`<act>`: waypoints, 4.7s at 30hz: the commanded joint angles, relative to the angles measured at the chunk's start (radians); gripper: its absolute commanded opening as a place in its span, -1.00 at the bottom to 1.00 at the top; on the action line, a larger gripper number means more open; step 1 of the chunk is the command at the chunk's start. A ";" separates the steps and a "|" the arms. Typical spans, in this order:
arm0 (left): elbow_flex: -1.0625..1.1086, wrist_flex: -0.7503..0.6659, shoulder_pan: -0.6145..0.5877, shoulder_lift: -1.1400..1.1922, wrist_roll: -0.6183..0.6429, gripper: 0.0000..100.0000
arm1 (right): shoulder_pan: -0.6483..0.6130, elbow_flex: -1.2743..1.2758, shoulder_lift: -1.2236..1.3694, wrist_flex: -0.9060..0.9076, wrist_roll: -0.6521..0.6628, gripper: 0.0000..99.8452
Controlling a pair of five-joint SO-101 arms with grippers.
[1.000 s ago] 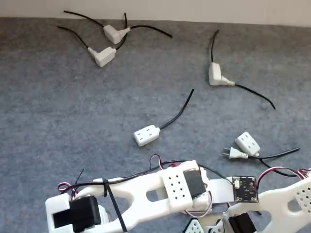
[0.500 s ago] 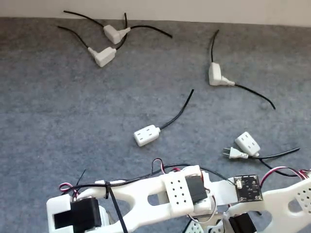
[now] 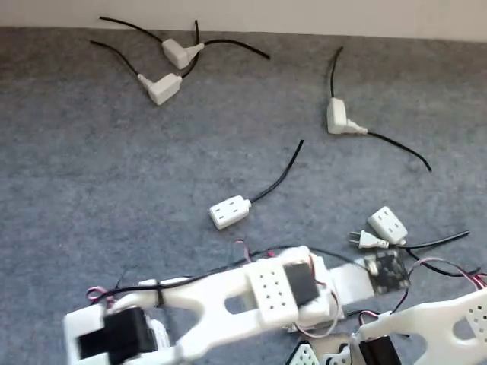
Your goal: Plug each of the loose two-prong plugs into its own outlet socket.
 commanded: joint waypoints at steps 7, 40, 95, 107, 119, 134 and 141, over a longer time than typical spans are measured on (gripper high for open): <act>0.070 -0.011 -0.028 -0.193 0.017 -0.74 | 0.176 -0.058 -0.028 0.022 -0.028 -0.63; 0.065 0.072 0.088 -0.021 -0.060 -0.74 | 0.318 -0.059 0.107 0.021 0.020 -0.63; -0.179 0.203 0.113 0.351 -0.138 -0.75 | 0.343 -0.056 0.108 -0.036 0.020 -0.63; -0.182 0.193 0.090 0.346 0.018 -0.99 | 0.343 -0.059 0.107 -0.036 0.020 -0.63; -0.389 0.201 -0.111 0.343 0.273 -0.99 | 0.341 -0.059 0.101 -0.031 0.020 -0.63; -0.906 0.267 -0.484 0.331 0.784 -0.99 | 0.236 -0.059 0.101 0.041 0.017 -0.63; -0.926 0.315 -0.549 0.128 0.810 -0.99 | 0.157 -0.051 0.101 0.042 0.012 -0.63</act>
